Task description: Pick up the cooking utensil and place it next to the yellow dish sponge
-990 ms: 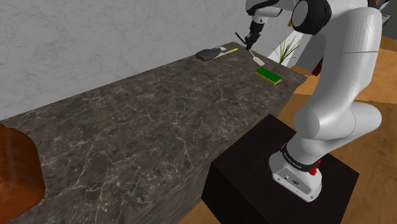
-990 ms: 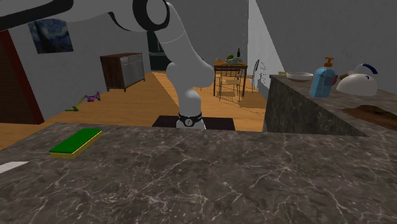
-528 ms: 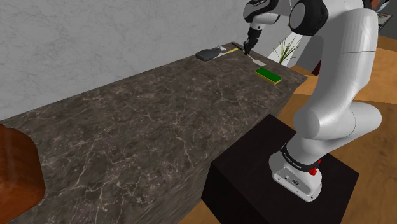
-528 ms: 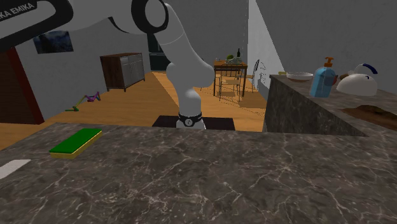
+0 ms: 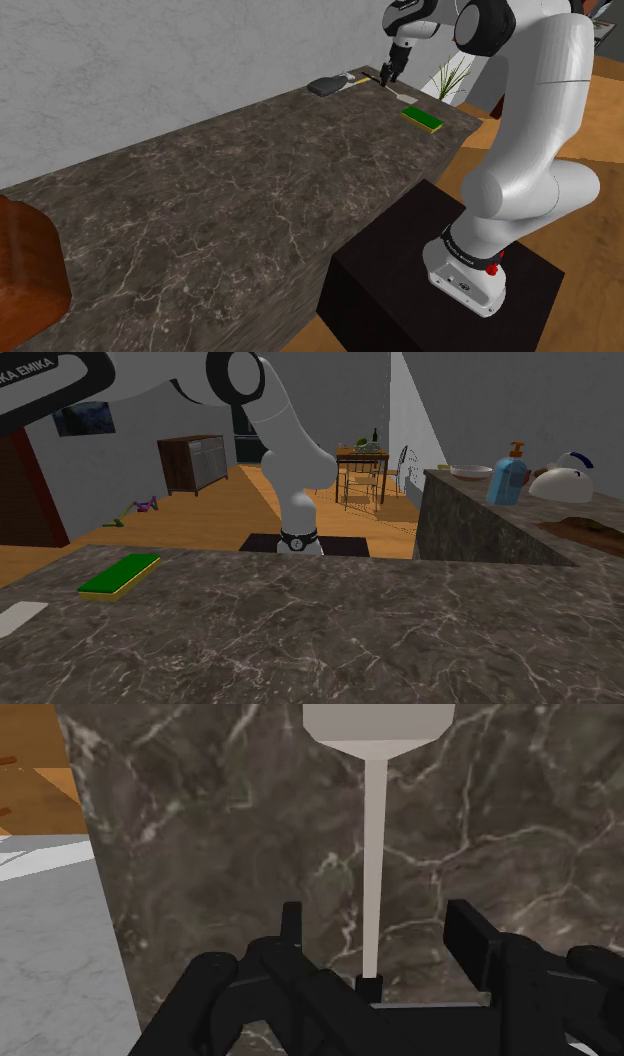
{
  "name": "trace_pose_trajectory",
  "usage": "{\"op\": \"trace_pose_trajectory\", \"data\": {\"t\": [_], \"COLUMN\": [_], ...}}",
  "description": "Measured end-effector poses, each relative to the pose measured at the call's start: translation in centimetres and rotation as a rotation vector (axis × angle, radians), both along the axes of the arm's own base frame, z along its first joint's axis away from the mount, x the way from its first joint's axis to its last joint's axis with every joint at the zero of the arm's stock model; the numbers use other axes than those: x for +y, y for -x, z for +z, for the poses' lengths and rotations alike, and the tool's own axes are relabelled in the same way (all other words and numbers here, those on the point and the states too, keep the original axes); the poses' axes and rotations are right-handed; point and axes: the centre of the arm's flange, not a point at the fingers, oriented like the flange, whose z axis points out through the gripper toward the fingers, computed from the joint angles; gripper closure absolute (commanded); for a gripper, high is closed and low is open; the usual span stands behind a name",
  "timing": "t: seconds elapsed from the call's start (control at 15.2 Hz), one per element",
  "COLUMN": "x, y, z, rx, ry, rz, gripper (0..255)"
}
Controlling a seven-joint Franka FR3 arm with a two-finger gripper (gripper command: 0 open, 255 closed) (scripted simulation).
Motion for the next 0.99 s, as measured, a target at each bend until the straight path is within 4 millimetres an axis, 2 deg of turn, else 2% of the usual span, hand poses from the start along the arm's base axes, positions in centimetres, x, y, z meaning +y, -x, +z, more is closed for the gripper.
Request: {"op": "trace_pose_trajectory", "data": {"t": [0.26, 0.53, 0.66, 0.99], "x": [0.0, 0.0, 0.0, 0.0], "y": [0.0, 0.4, 0.4, 0.3], "z": [0.0, 3.8, 4.7, 5.0], "rx": [0.000, -0.001, -0.001, 0.000], "ry": [0.000, 0.001, 0.001, 0.000], "rz": [0.000, 0.000, 0.000, 0.000], "gripper": [0, 0, 0, 0]}}
